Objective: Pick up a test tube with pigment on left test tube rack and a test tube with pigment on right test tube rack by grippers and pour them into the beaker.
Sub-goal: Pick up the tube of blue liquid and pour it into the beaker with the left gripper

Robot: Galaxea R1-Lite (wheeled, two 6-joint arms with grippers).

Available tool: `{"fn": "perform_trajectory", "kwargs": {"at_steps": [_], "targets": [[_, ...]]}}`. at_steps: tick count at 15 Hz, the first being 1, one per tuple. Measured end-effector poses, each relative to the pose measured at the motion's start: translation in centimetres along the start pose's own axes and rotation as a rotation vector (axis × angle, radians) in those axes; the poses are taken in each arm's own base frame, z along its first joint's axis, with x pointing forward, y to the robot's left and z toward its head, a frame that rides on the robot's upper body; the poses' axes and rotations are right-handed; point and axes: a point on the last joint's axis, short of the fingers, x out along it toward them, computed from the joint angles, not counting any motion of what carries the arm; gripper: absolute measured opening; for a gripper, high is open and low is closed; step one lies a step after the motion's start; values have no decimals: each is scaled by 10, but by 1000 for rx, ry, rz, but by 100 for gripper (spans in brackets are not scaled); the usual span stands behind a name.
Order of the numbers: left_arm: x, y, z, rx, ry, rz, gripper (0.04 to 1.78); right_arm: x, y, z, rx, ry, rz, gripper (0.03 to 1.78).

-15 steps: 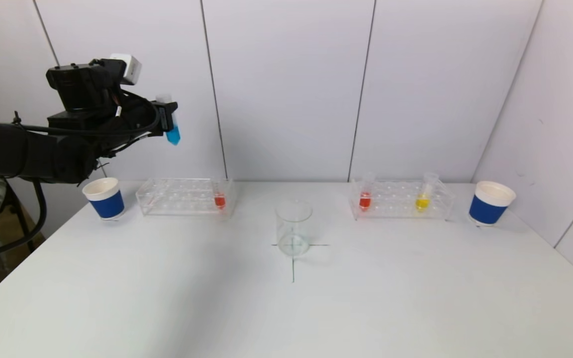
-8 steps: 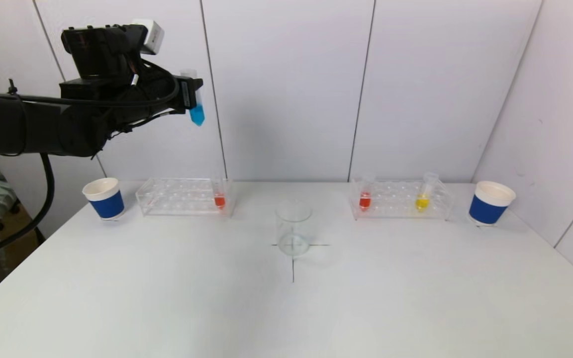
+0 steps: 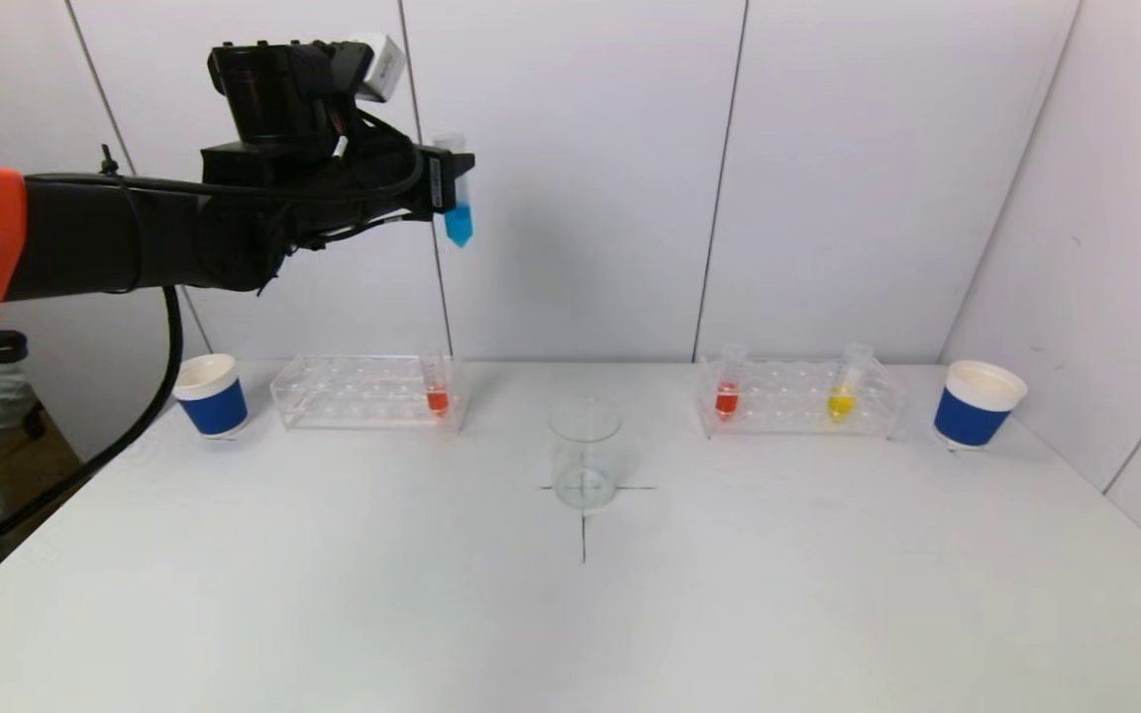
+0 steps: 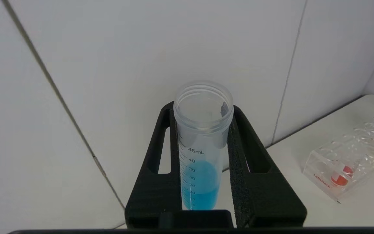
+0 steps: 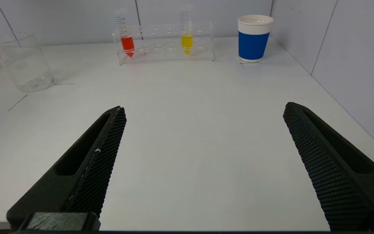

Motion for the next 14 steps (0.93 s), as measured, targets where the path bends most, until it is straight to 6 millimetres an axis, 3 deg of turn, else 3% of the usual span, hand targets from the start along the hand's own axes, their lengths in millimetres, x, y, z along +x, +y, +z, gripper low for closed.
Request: {"fn": "perform_trajectory", "kwargs": {"at_steps": [7, 14], "targets": [[24, -17, -22, 125, -15, -256, 44, 0, 0, 0, 0, 0, 0, 176], [32, -20, -38, 271, -65, -488, 44, 0, 0, 0, 0, 0, 0, 176]]}}
